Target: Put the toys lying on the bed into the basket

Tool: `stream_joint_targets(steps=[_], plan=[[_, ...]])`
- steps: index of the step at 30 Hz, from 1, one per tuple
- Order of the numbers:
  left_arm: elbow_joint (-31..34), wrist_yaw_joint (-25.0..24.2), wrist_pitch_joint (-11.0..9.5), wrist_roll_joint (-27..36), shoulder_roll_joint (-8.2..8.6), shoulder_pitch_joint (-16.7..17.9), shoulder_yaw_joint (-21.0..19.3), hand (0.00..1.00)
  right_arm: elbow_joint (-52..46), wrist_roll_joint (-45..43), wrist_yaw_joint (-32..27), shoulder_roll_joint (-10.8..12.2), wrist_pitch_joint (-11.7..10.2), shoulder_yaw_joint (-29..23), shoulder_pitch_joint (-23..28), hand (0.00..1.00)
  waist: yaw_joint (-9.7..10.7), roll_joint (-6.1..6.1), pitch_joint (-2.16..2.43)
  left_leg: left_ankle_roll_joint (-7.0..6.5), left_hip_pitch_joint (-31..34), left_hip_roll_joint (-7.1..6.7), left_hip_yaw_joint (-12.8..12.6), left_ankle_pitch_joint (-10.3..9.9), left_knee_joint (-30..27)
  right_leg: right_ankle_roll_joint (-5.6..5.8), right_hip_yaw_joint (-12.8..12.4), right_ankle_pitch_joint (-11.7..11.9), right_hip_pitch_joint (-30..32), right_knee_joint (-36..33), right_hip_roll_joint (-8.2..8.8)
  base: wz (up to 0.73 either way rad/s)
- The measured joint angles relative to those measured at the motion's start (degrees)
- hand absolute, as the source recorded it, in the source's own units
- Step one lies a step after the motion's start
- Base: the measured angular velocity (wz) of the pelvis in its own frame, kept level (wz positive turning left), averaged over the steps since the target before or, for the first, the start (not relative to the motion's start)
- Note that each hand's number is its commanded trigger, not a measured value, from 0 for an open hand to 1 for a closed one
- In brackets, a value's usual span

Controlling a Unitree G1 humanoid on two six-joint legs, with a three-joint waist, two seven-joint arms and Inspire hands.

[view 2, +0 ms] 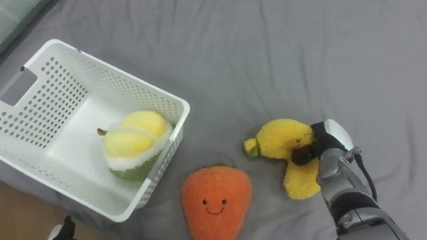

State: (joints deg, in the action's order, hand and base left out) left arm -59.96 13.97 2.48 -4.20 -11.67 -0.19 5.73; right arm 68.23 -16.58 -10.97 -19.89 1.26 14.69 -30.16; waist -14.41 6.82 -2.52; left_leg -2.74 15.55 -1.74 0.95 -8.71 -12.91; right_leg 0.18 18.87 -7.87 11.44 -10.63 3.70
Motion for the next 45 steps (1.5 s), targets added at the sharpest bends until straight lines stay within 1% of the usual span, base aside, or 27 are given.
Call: stream_joint_targets(steps=[8,10,11,14,16,18,19,21,23,25,27,30,35,38,40,42,43,45], plan=[[0.0,-0.8,0.0,0.0,-0.24,-0.1,0.0,0.00,-0.1,-0.1,0.1,0.0,-0.1,0.0,0.0,1.00,0.1,0.02,0.03,0.00,0.0,0.00,0.1,0.0,-0.5,0.00,0.1,0.0,-0.2,-0.1,0.03,0.00],[0.2,-0.8,0.1,0.0,-0.31,0.0,0.0,0.00,-0.6,-0.1,0.2,0.0,0.1,0.7,0.1,1.00,0.2,0.08,0.13,0.00,0.0,0.00,0.1,0.0,-0.5,0.00,0.1,0.0,-0.2,-0.1,0.08,0.00],[0.2,-0.8,0.1,0.0,-0.34,0.1,0.0,0.00,-1.0,-0.1,0.4,0.0,0.1,1.4,0.1,1.00,0.3,0.08,0.22,0.00,-0.1,0.00,0.1,0.0,-0.6,-0.01,0.1,0.0,-0.3,-0.1,0.08,0.00],[0.2,-0.8,0.1,0.2,-0.35,0.0,0.1,0.00,-1.6,0.0,0.7,0.0,0.1,2.7,0.1,1.00,0.4,0.01,0.71,0.00,-0.6,-0.05,0.3,0.0,-0.7,-0.01,0.2,0.0,-1.0,-0.1,0.14,0.01],[0.4,-0.8,0.0,0.1,-0.41,0.3,0.1,0.00,-2.4,0.0,1.3,-0.1,0.1,2.7,0.1,1.00,0.6,0.02,0.77,0.00,-1.6,-0.04,0.1,0.0,-0.7,-0.01,0.2,0.0,-1.9,0.0,0.14,0.00],[0.8,-0.5,0.0,0.0,-0.63,1.5,-0.1,0.00,-6.5,0.0,1.4,-0.2,0.1,2.3,0.5,1.00,1.7,-0.02,0.81,0.00,-3.3,0.00,0.0,0.0,-0.5,0.00,0.1,0.0,-3.5,0.1,0.24,-0.02],[1.3,-0.5,0.0,-0.1,-0.71,1.7,-0.1,0.00,-7.8,-0.1,1.4,-0.2,0.1,2.1,0.7,1.00,2.0,0.01,0.95,0.00,-3.5,0.03,-0.1,0.0,-0.5,0.00,0.1,0.0,-3.7,0.1,0.25,-0.07],[2.1,-0.5,-0.5,-0.1,-0.76,3.3,-1.2,0.00,-15.1,-2.3,1.5,-0.7,0.1,1.6,1.8,1.00,3.0,-0.02,1.21,0.00,-4.8,0.08,-0.2,0.0,-0.2,-0.01,-0.1,0.0,-4.8,0.1,0.20,-0.05],[2.4,-0.5,-0.4,-0.4,-0.76,3.9,-2.4,0.00,-19.4,-3.0,1.8,-0.7,0.1,1.4,2.3,1.00,3.5,-0.12,1.32,0.01,-6.6,0.10,-0.2,0.0,0.4,-0.01,-0.4,0.0,-6.3,0.2,-0.10,-0.06],[2.6,-0.5,-0.4,-0.5,-0.79,4.8,-3.5,0.00,-22.9,-3.5,2.1,-0.8,0.0,1.4,3.0,1.00,3.5,-0.20,1.60,0.01,-8.6,0.10,-0.3,0.0,1.2,0.01,-0.7,0.0,-8.0,0.3,-0.14,-0.06],[2.6,-0.5,-0.4,-0.5,-1.03,6.2,-4.5,0.00,-29.0,-3.5,2.5,-1.0,0.2,1.2,4.3,1.00,3.8,-0.15,2.17,0.02,-10.3,0.04,-0.2,0.0,1.6,0.03,-0.5,0.0,-9.8,0.9,-0.16,0.00],[2.7,-0.3,-0.3,-0.4,-0.94,6.9,-5.5,0.00,-34.7,-3.6,3.4,-1.0,0.1,1.2,4.5,1.00,4.3,-0.32,2.28,0.03,-11.8,0.04,0.0,0.0,1.7,0.03,-0.3,0.0,-11.4,1.0,-0.21,0.05],[4.7,0.5,0.2,-0.5,-0.37,7.3,-5.7,0.00,-41.8,-6.3,6.1,-1.0,0.3,1.2,4.6,1.00,4.4,-0.39,2.31,0.04,-13.0,-0.01,0.2,0.0,1.8,0.07,0.0,0.0,-12.8,1.0,-0.17,0.02],[4.9,0.5,0.5,-0.5,-0.30,7.5,-6.0,0.00,-45.5,-6.2,6.3,-1.0,1.4,1.2,4.6,1.00,4.5,-0.47,2.31,0.03,-13.3,-0.09,0.5,0.0,1.8,0.08,0.3,0.0,-13.4,1.0,-0.12,0.03],[4.9,0.5,0.8,-0.5,-0.23,7.6,-6.3,0.00,-48.2,-6.2,6.7,-1.0,1.5,1.0,4.6,1.00,4.5,-0.60,2.33,0.03,-13.6,-0.10,0.5,0.0,1.9,0.08,0.2,0.0,-13.5,1.0,-0.12,0.02],[5.0,0.5,1.1,-0.5,0.19,7.7,-6.3,0.00,-52.1,-6.1,7.6,-1.0,1.9,1.0,4.6,1.00,4.4,-1.28,2.22,0.03,-14.2,-0.10,0.6,0.0,2.2,0.10,0.0,-0.1,-14.3,1.0,-0.12,0.00],[5.1,0.5,1.2,-0.5,0.35,7.8,-6.4,0.00,-53.0,-6.1,7.8,-1.0,2.1,1.0,4.6,1.00,4.3,-1.42,2.30,0.02,-14.3,-0.12,0.6,0.0,2.3,0.19,-0.1,-0.1,-14.3,0.9,-0.10,0.00],[6.6,0.5,1.3,-0.5,0.84,8.2,-6.8,0.00,-57.2,-6.7,8.4,-1.0,2.5,0.9,4.6,1.00,4.1,-1.69,2.20,0.02,-14.2,-0.15,0.7,0.0,2.3,0.35,-0.2,-0.2,-14.3,1.0,-0.11,0.00]])
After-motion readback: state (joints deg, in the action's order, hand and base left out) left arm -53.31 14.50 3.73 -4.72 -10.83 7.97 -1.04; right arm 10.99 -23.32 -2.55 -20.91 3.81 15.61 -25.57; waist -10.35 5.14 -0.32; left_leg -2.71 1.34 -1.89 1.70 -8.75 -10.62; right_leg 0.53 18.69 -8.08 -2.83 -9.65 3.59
